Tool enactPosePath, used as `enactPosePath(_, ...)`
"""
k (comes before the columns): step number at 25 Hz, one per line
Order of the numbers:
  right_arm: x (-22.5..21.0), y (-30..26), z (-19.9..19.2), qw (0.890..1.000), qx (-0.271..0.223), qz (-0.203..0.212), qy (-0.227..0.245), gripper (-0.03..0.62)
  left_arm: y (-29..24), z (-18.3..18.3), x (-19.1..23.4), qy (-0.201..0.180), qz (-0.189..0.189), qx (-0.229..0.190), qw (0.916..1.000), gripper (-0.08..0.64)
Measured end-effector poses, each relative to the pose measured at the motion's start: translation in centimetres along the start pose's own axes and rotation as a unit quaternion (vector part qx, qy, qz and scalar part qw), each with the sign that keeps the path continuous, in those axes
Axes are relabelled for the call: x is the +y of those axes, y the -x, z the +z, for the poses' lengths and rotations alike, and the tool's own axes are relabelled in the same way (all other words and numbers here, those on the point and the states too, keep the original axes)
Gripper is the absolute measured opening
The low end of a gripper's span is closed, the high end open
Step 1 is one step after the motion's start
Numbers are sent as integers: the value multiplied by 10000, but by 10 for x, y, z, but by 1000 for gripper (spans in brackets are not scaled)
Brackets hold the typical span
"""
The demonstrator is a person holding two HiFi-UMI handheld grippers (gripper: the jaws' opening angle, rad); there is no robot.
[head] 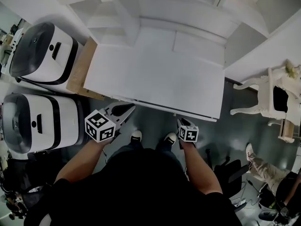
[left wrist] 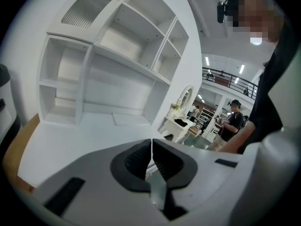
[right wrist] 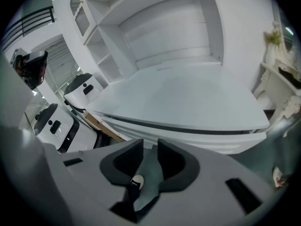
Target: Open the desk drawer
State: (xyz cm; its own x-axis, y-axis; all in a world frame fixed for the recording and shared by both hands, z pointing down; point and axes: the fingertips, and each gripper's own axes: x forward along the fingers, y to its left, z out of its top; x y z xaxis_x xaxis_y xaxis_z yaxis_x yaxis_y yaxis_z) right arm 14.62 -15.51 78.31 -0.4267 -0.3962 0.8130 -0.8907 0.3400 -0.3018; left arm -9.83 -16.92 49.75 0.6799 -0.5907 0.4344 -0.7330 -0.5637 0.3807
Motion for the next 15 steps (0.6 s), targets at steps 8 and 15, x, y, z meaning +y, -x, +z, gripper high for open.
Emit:
enactPosePath(8,-9,-41,-18,9995,115,-102,-265,98,-6,-19,8,89,8,244,9997,17)
enactPosePath(15,-21,-69,-28,9983,237,-272,-459,100,-9,-38,15,212,18,474,9986,17)
